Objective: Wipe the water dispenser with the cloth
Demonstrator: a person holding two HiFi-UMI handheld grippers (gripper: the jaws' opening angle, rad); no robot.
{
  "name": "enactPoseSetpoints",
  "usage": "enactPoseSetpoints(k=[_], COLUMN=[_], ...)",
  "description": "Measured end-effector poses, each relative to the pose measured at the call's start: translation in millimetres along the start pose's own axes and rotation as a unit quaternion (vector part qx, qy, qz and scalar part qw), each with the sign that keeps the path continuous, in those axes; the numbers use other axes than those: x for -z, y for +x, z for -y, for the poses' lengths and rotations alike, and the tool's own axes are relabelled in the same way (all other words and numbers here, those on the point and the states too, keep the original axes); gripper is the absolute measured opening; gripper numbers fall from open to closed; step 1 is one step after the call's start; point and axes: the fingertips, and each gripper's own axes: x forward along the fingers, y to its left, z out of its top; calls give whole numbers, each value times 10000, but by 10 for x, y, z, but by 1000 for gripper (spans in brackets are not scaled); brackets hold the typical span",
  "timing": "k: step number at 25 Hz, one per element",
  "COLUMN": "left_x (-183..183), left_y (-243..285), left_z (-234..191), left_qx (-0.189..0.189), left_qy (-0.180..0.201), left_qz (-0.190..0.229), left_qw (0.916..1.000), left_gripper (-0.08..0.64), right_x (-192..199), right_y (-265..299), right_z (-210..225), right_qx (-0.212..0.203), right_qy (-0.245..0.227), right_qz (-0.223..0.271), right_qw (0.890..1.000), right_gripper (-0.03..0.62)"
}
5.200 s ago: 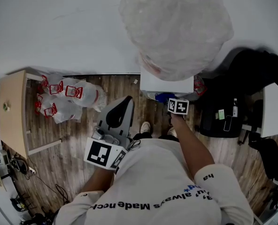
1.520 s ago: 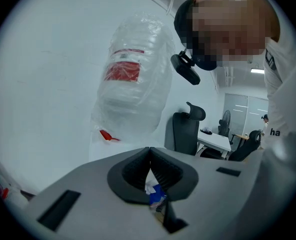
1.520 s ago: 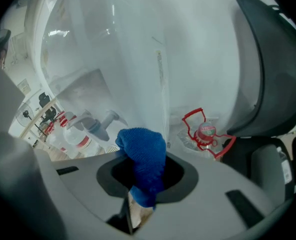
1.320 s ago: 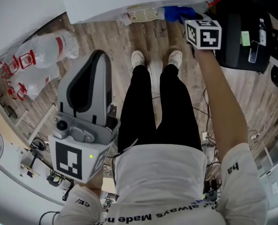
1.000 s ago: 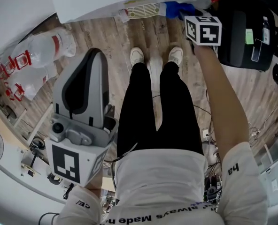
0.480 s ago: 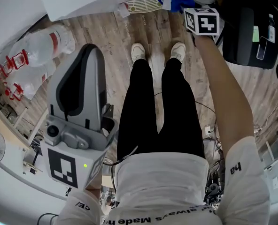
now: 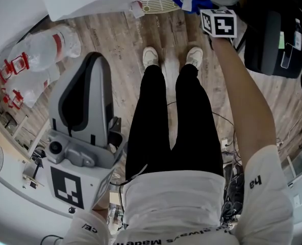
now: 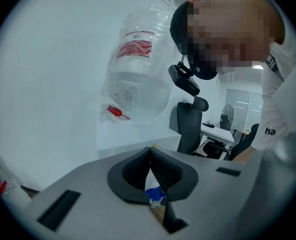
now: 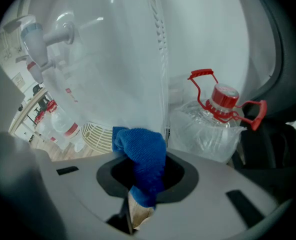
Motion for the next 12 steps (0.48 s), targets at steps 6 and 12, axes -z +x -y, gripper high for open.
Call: enactPoseSetpoints(k=[6, 12], left_x=[16, 10], left_y=[-23, -49], left_z=[-41, -31], left_qx=[-64, -118], left_qy=[62, 43], left_qz=[-75, -96], left_qw=[9999, 9999], left_gripper=[20, 20], right_x=[42, 79], right_y=[95, 117], right_z=[32, 45], right_qx=[106, 116], right_qy=[7, 16], right_qz=[-168, -136], right_qw=[9998, 9998], right_gripper=[84, 86])
